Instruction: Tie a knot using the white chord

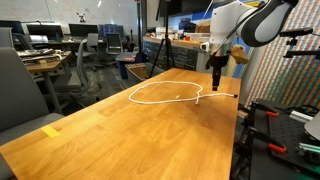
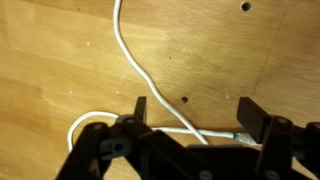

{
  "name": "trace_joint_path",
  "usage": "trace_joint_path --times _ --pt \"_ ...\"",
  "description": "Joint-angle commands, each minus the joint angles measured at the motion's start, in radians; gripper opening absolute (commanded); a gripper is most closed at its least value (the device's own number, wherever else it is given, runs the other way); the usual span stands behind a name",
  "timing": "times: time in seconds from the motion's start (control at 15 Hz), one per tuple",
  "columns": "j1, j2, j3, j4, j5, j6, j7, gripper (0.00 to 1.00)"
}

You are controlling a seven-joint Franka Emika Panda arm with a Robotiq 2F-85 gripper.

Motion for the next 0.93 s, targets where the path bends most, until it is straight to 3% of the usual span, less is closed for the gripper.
trace_joint_path --times 0.0,0.2,0.4,0.47,0.53,0.67,0.87 --pt "0.007 -0.031 -0.009 -0.034 0.079 0.099 -0.020 1.00" --pt "0.027 -0.079 0.047 -0.040 0.328 0.017 0.030 1.00" --pt "0.065 -0.100 0.054 -0.037 0.477 0.013 0.098 1.00" --pt "0.071 -0.103 0.057 -0.036 0.489 0.031 0.150 1.00" --pt "0.059 -0.057 0.045 -0.020 0.448 0.031 0.074 1.00" --pt "0.067 -0.070 0.054 -0.020 0.467 0.032 0.121 1.00" --pt "0.054 0.043 0.035 0.021 0.445 0.115 0.213 1.00"
